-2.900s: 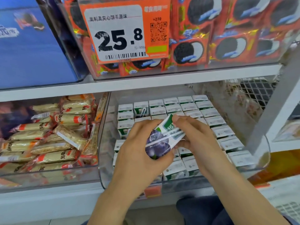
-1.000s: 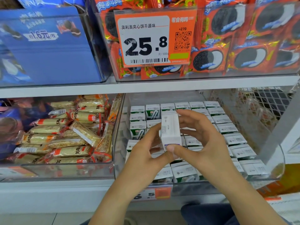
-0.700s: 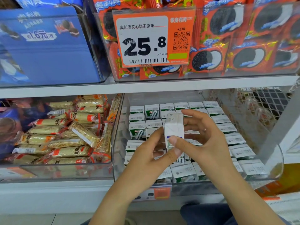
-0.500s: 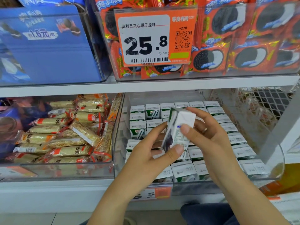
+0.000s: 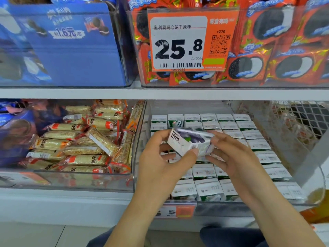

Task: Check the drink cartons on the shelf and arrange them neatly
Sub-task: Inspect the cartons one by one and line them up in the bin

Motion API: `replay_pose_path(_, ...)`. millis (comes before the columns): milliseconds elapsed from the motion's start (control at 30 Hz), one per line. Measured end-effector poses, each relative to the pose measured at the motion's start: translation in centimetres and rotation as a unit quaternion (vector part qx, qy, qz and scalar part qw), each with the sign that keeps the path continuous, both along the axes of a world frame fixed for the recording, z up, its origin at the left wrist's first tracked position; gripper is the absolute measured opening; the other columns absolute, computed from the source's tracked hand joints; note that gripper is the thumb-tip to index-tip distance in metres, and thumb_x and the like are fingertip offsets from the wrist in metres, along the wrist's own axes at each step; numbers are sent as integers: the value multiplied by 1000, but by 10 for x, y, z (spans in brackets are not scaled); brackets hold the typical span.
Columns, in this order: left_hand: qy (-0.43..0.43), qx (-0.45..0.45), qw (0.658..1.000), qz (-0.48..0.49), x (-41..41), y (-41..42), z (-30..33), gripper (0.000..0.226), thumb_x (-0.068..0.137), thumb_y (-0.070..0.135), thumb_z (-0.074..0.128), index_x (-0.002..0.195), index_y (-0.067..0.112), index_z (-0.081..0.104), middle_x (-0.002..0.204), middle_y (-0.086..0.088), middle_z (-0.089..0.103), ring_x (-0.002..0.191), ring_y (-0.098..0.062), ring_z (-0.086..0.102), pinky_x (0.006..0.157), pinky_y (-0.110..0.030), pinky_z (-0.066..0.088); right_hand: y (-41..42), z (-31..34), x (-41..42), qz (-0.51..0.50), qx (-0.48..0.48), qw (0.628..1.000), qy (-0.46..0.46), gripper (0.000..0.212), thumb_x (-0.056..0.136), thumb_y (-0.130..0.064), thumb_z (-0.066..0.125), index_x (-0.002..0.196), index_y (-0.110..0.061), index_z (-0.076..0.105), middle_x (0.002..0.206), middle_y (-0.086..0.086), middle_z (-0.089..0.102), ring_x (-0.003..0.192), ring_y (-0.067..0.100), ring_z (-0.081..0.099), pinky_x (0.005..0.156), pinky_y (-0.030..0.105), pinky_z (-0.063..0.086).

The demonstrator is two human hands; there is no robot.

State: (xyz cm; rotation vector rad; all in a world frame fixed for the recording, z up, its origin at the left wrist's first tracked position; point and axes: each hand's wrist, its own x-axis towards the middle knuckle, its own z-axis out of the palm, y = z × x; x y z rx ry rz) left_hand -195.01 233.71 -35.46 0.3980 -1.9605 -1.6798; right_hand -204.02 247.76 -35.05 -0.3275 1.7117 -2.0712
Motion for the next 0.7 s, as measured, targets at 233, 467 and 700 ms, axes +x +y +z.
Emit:
replay_pose_path(233, 41, -109, 992, 55, 3, 8, 6, 47, 66, 38, 78, 109, 32, 62, 104, 11, 64, 95, 2, 61, 76, -8, 47, -4, 0, 4, 27, 51, 998, 30, 26, 80, -26, 64, 104, -22, 72, 104, -2, 73, 101, 15, 67, 91, 33, 50)
replay_pose_path(467, 63, -165, 982, 64, 4, 10, 6, 51, 67, 34, 79, 115, 33, 60, 111, 15, 58, 103, -3, 58, 82, -20, 52, -6, 0, 8, 78, 62, 995, 29, 38, 89, -3, 51, 95, -32, 75, 102, -4, 74, 101, 11, 67, 93, 33, 49)
replay_pose_path(700, 60, -27, 995, 82, 3, 4, 10, 47, 61, 50, 80, 104, 31, 70, 99, 8, 69, 89, -6, 65, 76, -17, 53, -14, -3, 21, 52, 186, 945, 264, 44, 70, -25, 79, 101, -49, 58, 104, -29, 62, 102, -12, 54, 83, 1, 38)
